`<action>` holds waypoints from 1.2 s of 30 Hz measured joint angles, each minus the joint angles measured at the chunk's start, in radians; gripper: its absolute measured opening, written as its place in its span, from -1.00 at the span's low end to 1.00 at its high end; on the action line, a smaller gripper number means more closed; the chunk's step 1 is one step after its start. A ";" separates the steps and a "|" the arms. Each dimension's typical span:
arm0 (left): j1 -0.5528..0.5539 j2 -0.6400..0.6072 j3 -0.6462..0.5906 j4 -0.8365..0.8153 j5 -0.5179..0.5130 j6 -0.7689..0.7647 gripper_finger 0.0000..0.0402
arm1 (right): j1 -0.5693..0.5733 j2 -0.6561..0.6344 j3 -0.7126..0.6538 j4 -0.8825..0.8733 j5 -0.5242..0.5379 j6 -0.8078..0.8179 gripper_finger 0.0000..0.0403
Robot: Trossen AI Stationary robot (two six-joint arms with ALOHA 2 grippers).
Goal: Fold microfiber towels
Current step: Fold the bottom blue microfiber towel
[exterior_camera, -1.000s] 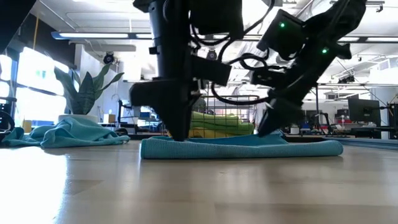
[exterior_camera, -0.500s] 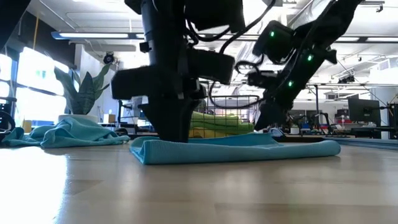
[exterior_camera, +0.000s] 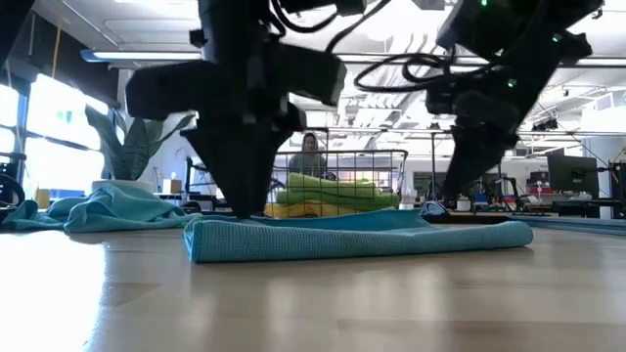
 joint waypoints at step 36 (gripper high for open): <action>-0.041 -0.014 -0.186 0.425 0.037 -0.323 -0.43 | -0.074 0.005 -0.169 0.242 -0.358 0.326 -0.02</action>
